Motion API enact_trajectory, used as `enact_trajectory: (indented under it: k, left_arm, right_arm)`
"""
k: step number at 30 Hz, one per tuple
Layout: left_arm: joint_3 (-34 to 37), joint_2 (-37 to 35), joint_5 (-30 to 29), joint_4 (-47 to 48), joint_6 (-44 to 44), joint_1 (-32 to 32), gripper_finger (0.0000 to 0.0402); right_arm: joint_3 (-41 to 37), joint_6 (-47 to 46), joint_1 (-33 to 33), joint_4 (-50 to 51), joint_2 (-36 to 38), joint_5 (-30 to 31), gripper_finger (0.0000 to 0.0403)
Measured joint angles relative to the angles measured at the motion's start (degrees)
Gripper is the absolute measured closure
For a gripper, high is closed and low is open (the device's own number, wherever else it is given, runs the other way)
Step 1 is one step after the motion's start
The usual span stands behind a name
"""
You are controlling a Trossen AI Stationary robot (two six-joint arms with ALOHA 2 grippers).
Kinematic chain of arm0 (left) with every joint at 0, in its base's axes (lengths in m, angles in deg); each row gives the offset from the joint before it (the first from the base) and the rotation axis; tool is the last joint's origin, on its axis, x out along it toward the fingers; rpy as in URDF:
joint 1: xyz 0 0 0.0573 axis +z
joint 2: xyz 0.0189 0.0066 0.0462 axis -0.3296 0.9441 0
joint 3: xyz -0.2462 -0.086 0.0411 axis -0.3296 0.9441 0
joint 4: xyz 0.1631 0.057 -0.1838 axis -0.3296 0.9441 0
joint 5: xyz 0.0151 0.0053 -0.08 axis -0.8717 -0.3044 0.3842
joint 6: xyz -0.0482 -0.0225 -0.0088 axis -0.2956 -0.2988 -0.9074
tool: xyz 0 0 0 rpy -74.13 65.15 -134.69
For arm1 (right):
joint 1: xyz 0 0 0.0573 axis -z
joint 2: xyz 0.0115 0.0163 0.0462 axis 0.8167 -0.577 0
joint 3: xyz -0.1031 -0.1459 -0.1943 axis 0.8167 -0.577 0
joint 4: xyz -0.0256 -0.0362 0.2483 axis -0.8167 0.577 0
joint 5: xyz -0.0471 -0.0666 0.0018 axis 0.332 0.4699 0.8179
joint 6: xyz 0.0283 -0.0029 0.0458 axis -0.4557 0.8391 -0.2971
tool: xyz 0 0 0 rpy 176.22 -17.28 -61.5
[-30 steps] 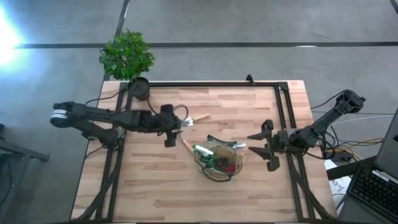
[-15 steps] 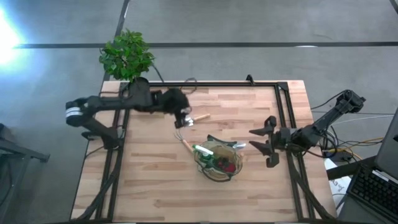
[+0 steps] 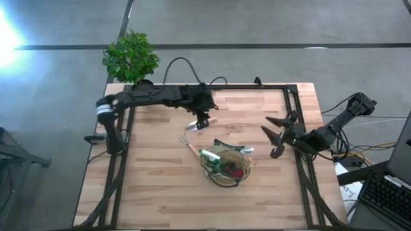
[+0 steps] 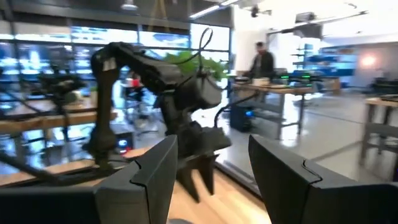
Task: Pick & Place Garden tools in Gardening bag
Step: Put the top trowel into the gardening bag
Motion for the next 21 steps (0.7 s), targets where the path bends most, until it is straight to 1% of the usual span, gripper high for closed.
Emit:
enact_trajectory:
  k: [4,8,13,21]
  left_arm:
    - [-4.19,4.71,-0.11,2.16,0.66,0.12,0.0234]
    - [-6.42,7.98,-0.07,2.89,1.70,0.09,0.0234]
    - [-6.53,11.26,-0.08,2.71,1.66,0.48,0.0234]
    - [-6.13,14.92,0.38,1.71,1.75,0.42,0.0234]
  right_arm:
    - [0.00,2.86,0.00,0.02,1.72,3.17,0.0213]
    - [0.00,6.33,0.00,-0.03,3.65,5.51,0.0213]
    - [0.24,10.63,0.09,-0.07,6.06,9.56,0.0213]
    - [1.56,17.05,0.22,-0.18,9.65,9.85,0.0213]
